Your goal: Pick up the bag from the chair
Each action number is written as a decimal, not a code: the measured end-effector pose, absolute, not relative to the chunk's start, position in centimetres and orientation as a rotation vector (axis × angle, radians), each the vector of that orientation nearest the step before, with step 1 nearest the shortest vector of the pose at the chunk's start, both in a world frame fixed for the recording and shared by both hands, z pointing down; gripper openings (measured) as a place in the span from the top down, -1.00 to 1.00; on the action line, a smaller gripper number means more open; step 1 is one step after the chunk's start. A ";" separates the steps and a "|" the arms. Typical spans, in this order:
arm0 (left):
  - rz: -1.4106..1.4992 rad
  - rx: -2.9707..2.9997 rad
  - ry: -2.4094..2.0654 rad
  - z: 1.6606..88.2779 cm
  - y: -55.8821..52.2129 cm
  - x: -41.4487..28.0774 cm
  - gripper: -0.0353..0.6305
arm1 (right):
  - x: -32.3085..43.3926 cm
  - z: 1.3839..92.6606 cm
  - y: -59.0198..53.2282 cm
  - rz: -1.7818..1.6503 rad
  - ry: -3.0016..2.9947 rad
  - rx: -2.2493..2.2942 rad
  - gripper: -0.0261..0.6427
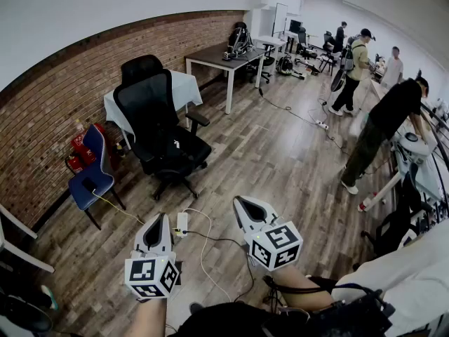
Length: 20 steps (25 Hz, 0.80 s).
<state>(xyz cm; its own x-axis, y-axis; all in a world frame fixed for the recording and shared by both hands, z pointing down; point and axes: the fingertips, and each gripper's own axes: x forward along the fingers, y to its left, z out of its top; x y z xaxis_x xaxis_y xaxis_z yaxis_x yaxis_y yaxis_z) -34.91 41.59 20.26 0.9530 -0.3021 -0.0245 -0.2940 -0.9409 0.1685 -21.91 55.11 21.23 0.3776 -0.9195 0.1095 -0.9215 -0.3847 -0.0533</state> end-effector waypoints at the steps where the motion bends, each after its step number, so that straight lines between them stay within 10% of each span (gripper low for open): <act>1: -0.074 2.945 -0.451 20.2 41.6 -35.0 0.87 | -22.0 21.3 55.2 0.190 -1.732 2.596 0.88; 20: -0.087 2.929 -0.415 21.3 37.6 -37.6 0.87 | -24.8 22.3 50.7 0.211 -1.782 2.570 0.88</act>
<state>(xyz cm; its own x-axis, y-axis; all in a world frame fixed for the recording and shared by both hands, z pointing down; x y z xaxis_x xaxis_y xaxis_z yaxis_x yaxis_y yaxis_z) -37.63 37.63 21.33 0.9593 -0.2805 -0.0321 -0.2699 -0.9444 0.1877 -24.80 50.67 22.30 0.3446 -0.9317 0.1149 -0.9327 -0.3536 -0.0702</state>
